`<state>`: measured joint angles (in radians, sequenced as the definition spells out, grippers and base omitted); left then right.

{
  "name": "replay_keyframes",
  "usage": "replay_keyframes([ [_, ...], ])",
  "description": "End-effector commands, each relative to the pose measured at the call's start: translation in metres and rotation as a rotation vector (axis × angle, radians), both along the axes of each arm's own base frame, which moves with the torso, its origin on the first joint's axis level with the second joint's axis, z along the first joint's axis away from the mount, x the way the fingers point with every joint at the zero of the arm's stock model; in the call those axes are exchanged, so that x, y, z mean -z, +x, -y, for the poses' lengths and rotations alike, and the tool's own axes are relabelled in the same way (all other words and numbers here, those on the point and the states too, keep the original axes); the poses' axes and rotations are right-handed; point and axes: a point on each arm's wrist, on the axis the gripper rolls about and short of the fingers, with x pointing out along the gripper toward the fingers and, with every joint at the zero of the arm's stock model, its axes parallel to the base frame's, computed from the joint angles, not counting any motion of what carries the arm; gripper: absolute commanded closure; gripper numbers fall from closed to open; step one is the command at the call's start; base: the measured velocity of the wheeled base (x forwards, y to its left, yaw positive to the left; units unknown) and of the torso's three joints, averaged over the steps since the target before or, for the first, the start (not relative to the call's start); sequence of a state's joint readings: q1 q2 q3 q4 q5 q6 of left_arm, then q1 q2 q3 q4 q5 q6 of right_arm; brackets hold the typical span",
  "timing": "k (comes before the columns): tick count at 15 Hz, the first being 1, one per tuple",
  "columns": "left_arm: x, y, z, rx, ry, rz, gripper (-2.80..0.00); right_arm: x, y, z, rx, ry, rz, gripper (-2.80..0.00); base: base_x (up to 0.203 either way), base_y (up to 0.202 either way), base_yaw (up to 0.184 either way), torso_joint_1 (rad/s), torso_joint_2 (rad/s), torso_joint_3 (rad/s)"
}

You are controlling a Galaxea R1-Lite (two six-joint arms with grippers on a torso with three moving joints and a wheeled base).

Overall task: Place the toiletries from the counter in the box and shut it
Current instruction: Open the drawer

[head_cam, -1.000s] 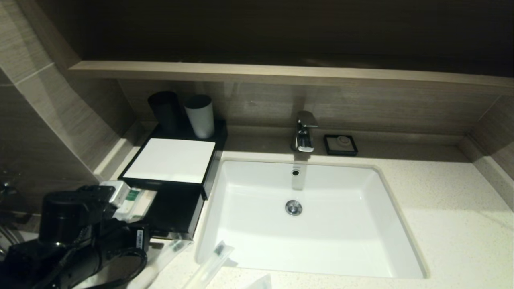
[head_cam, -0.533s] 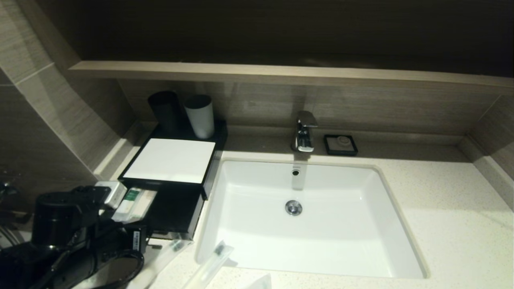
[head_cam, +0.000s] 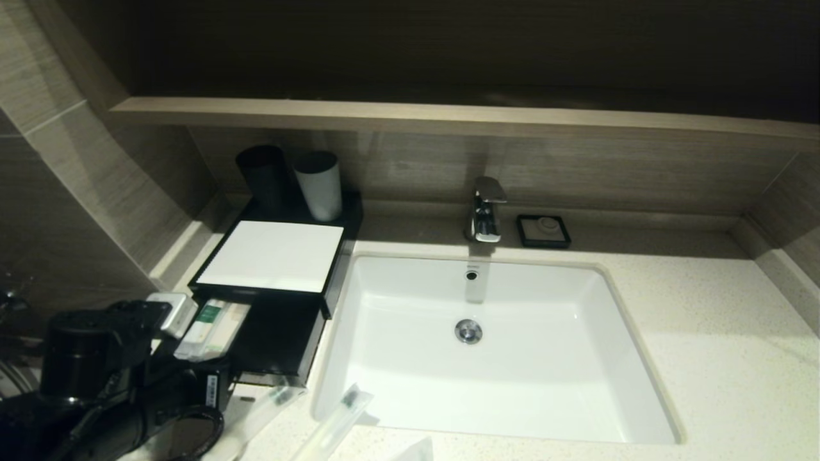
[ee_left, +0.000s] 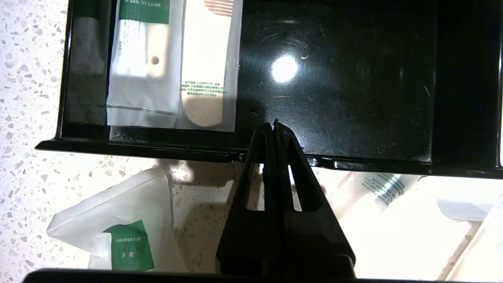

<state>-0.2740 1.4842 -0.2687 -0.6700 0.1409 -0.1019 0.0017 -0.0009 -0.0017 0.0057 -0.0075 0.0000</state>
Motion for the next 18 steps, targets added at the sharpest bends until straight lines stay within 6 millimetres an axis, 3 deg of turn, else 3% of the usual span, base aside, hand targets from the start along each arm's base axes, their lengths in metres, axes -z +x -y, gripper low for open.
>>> replay_keyframes([
  [1,-0.001,-0.002,0.002,0.010,-0.002,0.006,0.00,0.000,0.000,0.000,0.000,0.000,-0.001,0.00,0.000,0.000,0.000,0.000,0.00,0.000],
  [18,-0.011,-0.012,0.002,0.025,-0.002,0.007,0.00,0.000,0.000,0.000,0.000,0.000,-0.001,0.00,0.000,0.000,0.000,0.000,0.00,0.000],
])
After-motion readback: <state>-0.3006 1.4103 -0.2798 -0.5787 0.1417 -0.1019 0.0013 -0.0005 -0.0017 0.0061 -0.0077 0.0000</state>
